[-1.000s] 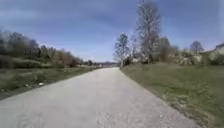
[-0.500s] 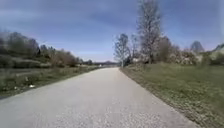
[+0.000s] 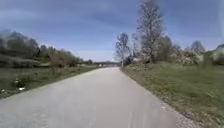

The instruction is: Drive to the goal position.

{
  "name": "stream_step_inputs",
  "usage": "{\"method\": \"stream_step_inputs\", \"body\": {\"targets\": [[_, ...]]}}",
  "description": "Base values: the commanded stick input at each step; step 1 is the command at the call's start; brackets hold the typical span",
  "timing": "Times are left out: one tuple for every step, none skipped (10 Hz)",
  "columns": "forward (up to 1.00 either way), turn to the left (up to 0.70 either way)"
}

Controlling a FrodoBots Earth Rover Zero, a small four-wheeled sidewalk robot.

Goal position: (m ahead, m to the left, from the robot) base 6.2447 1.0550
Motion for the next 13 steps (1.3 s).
{"method": "stream_step_inputs", "body": {"targets": [[0.85,0.00],[0.85,0.00],[0.85,0.00],[0.85,0.00],[0.85,0.00],[0.85,0.00],[0.85,0.00],[0.85,0.00],[0.85,0.00],[0.85,0.00],[0.85,0.00],[0.85,0.00],[0.85,0.00]]}}
